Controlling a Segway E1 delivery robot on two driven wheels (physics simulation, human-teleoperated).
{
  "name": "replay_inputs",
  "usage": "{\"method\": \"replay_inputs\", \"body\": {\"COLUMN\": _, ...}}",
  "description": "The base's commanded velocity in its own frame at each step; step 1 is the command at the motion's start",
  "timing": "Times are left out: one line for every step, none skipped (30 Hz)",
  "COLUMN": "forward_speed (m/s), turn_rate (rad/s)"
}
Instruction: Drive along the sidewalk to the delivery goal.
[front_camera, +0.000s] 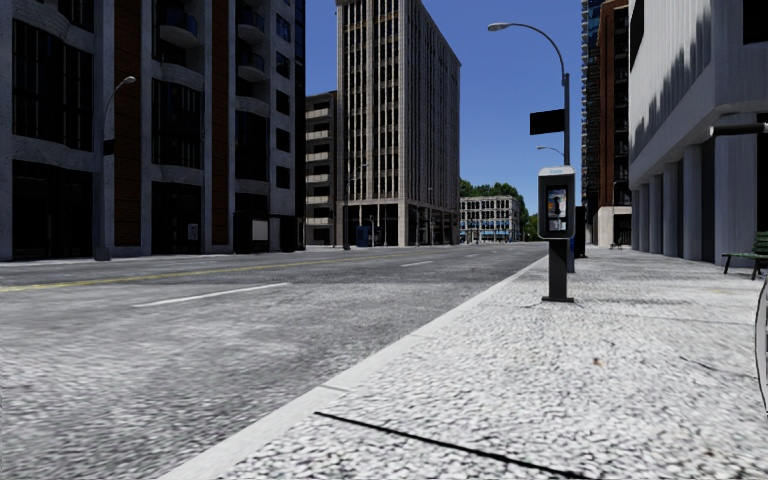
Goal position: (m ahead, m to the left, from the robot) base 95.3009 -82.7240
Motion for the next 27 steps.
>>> {"method": "replay_inputs", "body": {"forward_speed": 1.63, "turn_rate": 0.0}}
{"method": "replay_inputs", "body": {"forward_speed": 1.63, "turn_rate": 0.0}}
{"method": "replay_inputs", "body": {"forward_speed": 1.76, "turn_rate": 0.0}}
{"method": "replay_inputs", "body": {"forward_speed": 1.79, "turn_rate": 0.0}}
{"method": "replay_inputs", "body": {"forward_speed": 1.78, "turn_rate": 0.0}}
{"method": "replay_inputs", "body": {"forward_speed": 1.78, "turn_rate": 0.0}}
{"method": "replay_inputs", "body": {"forward_speed": 0.0, "turn_rate": 0.0}}
{"method": "replay_inputs", "body": {"forward_speed": 0.0, "turn_rate": 0.0}}
{"method": "replay_inputs", "body": {"forward_speed": 0.0, "turn_rate": 0.0}}
{"method": "replay_inputs", "body": {"forward_speed": 0.0, "turn_rate": 0.0}}
{"method": "replay_inputs", "body": {"forward_speed": 0.0, "turn_rate": 0.0}}
{"method": "replay_inputs", "body": {"forward_speed": 0.0, "turn_rate": 0.0}}
{"method": "replay_inputs", "body": {"forward_speed": 0.0, "turn_rate": 0.0}}
{"method": "replay_inputs", "body": {"forward_speed": 0.0, "turn_rate": 0.0}}
{"method": "replay_inputs", "body": {"forward_speed": 0.0, "turn_rate": 0.0}}
{"method": "replay_inputs", "body": {"forward_speed": 0.11, "turn_rate": 0.0}}
{"method": "replay_inputs", "body": {"forward_speed": 0.11, "turn_rate": 0.0}}
{"method": "replay_inputs", "body": {"forward_speed": 0.16, "turn_rate": 0.0}}
{"method": "replay_inputs", "body": {"forward_speed": 0.18, "turn_rate": 0.0}}
{"method": "replay_inputs", "body": {"forward_speed": 0.22, "turn_rate": 0.0}}
{"method": "replay_inputs", "body": {"forward_speed": 0.22, "turn_rate": 0.0}}
{"method": "replay_inputs", "body": {"forward_speed": 0.24, "turn_rate": 0.0}}
{"method": "replay_inputs", "body": {"forward_speed": 0.25, "turn_rate": 0.0}}
{"method": "replay_inputs", "body": {"forward_speed": 0.25, "turn_rate": 0.0}}
{"method": "replay_inputs", "body": {"forward_speed": 0.25, "turn_rate": -0.05}}
{"method": "replay_inputs", "body": {"forward_speed": 0.25, "turn_rate": -0.05}}
{"method": "replay_inputs", "body": {"forward_speed": 0.25, "turn_rate": -0.11}}
